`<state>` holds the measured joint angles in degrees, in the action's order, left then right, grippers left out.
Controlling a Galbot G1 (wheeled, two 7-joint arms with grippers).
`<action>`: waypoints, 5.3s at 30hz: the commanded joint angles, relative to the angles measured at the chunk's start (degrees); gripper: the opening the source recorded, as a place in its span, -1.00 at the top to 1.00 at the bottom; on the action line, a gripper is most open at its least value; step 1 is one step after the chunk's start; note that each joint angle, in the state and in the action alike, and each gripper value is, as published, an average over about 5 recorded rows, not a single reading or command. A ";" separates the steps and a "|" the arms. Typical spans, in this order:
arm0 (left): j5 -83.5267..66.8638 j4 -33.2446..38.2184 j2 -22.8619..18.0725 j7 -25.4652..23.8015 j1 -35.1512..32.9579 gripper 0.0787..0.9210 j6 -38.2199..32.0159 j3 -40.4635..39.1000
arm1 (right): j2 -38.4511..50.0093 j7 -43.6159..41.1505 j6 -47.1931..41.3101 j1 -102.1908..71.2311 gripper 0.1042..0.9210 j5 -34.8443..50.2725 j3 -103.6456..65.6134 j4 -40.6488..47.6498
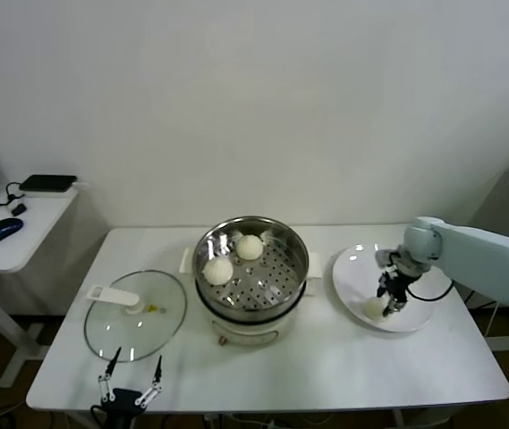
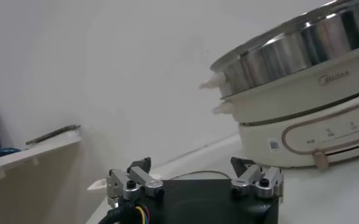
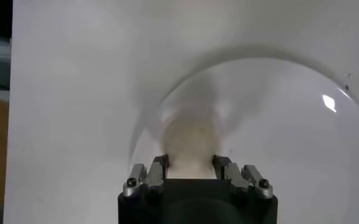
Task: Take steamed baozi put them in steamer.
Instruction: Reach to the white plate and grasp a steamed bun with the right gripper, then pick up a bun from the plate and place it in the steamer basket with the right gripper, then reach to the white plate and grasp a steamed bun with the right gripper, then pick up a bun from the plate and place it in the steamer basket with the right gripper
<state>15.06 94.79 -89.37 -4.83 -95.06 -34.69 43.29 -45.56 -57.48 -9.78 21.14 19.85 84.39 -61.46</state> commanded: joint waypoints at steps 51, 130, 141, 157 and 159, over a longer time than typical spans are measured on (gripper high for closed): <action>0.01 0.70 0.09 0.35 -1.01 -0.77 -1.75 0.29 | -34.61 1.44 25.68 14.02 -0.11 -20.49 2.60 -13.38; 0.91 -2.60 0.82 -2.23 -0.01 -0.77 -0.02 0.48 | -5.92 -1.54 13.43 -10.42 -0.76 -20.58 -16.51 22.45; 0.87 -2.58 0.81 -2.21 0.38 -0.77 0.05 0.60 | -6.30 -1.98 13.52 -10.31 -0.64 -20.91 -16.64 22.67; 1.04 -2.13 1.11 -2.27 0.32 -0.77 -0.40 0.37 | -3.70 -0.64 2.39 21.85 0.16 8.75 15.64 -3.04; 1.30 -2.12 1.13 -2.28 0.22 -0.77 -0.55 0.24 | -4.49 -0.20 0.92 26.58 0.15 12.61 18.65 -6.85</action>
<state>16.01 92.62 -88.29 -7.09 -94.70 -35.10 43.68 -49.96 -58.76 -1.59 23.73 10.82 81.37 -49.88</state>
